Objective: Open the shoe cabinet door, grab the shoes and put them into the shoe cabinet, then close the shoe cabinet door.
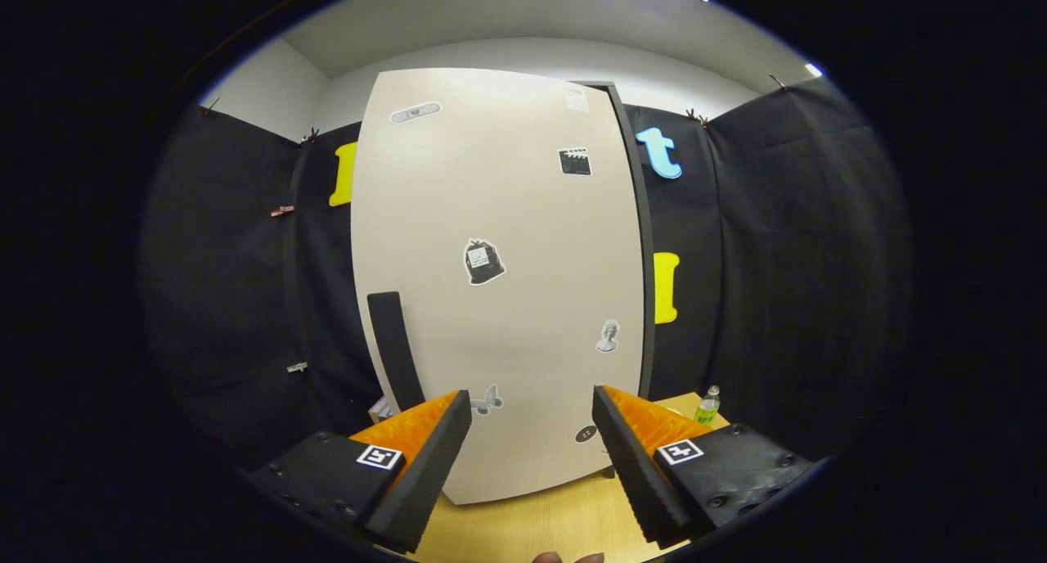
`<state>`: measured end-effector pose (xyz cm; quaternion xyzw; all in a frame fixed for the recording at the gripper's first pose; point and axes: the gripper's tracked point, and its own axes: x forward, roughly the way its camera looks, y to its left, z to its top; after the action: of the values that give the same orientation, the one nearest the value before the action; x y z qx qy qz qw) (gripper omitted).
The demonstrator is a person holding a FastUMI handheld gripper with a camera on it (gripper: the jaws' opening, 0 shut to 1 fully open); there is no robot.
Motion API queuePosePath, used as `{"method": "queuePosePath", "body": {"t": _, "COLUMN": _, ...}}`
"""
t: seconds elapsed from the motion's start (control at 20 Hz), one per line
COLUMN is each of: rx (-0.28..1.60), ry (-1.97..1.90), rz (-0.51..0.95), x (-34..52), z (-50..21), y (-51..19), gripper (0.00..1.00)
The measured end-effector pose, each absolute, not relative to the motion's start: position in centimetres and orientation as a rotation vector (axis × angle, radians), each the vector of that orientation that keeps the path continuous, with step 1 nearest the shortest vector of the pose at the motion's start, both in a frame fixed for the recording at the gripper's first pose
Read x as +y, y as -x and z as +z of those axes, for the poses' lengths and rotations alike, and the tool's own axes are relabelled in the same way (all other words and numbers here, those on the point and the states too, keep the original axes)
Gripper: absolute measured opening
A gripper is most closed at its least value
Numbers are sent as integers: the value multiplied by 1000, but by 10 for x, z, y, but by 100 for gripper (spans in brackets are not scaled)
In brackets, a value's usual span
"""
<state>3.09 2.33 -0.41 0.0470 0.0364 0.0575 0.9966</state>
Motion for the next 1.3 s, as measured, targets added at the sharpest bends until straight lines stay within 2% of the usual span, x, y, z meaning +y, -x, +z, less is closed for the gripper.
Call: {"method": "queuePosePath", "body": {"t": 1.3, "rx": 76, "ry": -100, "rz": 93, "x": 15, "z": -8, "y": -30, "gripper": 98}}
